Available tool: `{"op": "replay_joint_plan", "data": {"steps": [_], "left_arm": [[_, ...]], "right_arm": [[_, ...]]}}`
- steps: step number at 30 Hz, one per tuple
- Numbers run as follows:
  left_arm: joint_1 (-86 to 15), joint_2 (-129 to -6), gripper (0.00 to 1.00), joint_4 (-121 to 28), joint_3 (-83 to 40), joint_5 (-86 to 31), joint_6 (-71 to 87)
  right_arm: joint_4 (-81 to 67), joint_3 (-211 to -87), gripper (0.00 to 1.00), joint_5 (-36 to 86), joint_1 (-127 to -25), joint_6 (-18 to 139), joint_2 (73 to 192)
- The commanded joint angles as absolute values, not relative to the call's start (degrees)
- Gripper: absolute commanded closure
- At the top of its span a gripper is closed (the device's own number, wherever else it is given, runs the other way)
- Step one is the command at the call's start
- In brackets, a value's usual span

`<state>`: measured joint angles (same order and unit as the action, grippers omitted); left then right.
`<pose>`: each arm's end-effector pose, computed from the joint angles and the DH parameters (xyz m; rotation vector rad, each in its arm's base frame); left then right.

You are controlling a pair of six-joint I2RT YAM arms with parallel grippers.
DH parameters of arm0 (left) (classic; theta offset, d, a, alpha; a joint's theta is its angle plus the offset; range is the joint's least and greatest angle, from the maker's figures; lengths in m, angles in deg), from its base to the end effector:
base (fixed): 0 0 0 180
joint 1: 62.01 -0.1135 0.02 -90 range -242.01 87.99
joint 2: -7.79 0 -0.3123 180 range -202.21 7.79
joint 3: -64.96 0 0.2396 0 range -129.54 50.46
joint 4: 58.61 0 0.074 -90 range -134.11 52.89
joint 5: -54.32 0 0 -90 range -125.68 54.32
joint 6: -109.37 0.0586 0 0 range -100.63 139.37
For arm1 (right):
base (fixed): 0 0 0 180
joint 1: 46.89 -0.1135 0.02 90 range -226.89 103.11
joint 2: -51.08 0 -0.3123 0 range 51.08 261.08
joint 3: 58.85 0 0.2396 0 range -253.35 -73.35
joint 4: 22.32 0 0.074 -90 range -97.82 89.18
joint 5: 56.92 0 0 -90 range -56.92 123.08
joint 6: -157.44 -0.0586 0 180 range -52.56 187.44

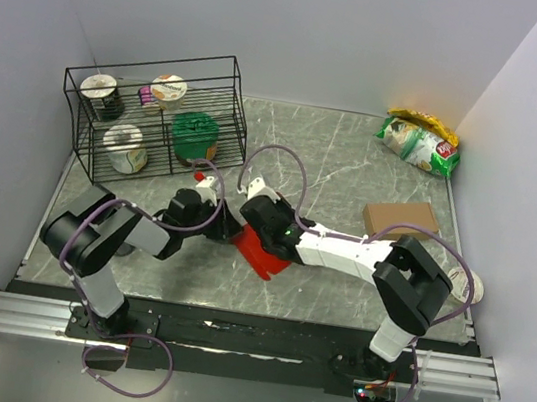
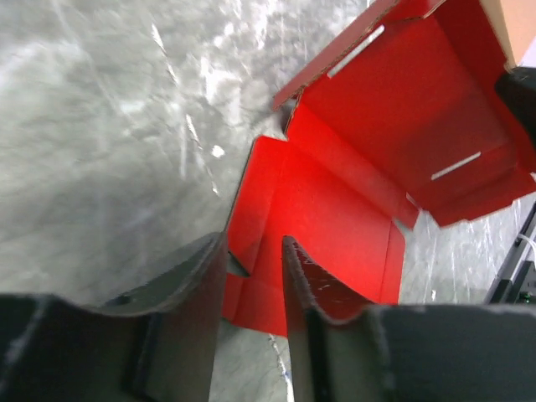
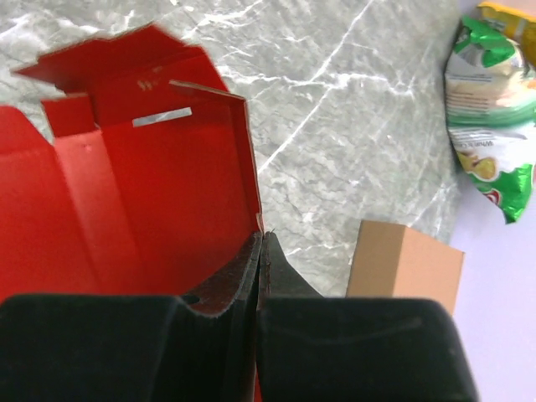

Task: Fold the paper box
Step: Fold the paper box at the center of the board.

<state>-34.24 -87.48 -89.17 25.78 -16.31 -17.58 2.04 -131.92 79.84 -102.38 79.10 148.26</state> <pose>0.2555 -0.1565 0.1699 0.0583 2.1529 -1.0314 0.2354 0.2670 0.2400 -0.8876 1.9690 -0.5532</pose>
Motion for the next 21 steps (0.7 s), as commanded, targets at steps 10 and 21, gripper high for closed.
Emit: {"op": "replay_joint_plan", "data": {"steps": [10, 21], "left_arm": [[-30.8, -91.4, 0.68, -97.5, 27.2, -16.6, -20.6], [-31.3, -88.2, 0.59, -95.6, 25.3, -15.8, -18.4]], "right_arm": [[6.2, -135.1, 1.00, 83.2, -109.4, 69.7, 153.1], [1.1, -130.5, 1.00, 86.6, -109.7, 70.3, 153.9]]}}
